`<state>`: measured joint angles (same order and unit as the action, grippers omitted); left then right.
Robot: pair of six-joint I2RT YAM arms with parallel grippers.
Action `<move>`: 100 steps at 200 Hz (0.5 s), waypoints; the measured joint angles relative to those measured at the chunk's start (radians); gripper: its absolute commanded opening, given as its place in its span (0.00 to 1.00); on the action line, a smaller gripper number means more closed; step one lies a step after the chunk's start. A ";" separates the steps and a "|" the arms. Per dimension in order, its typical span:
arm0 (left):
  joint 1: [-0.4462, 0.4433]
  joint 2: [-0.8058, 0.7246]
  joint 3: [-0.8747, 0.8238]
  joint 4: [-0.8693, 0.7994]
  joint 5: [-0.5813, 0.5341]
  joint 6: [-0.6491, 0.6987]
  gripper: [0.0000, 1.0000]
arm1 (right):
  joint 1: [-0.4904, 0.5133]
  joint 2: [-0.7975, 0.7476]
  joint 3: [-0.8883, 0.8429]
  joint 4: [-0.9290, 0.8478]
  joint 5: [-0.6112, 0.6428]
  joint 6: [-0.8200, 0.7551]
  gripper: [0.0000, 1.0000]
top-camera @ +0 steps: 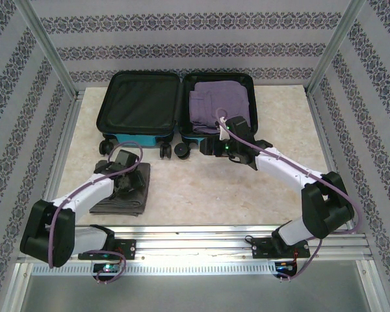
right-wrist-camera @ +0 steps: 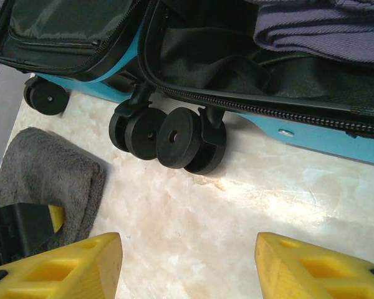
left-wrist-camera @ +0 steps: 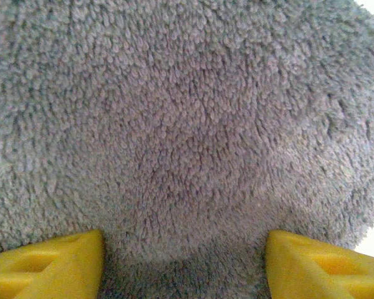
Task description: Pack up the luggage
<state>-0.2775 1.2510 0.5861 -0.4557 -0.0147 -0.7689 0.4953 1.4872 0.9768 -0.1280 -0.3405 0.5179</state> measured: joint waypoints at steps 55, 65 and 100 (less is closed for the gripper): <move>-0.154 0.057 -0.006 0.224 0.046 -0.109 0.65 | -0.002 0.000 0.000 -0.018 0.003 0.000 0.59; -0.192 0.076 0.003 0.258 0.056 -0.132 0.64 | -0.002 0.000 0.000 -0.019 0.004 0.000 0.60; -0.254 0.100 0.035 0.291 0.103 -0.195 0.67 | -0.002 0.000 0.000 -0.021 0.004 0.006 0.60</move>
<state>-0.5312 1.3506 0.6216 -0.1646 0.0879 -0.9638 0.4938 1.4868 0.9764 -0.1486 -0.3363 0.5243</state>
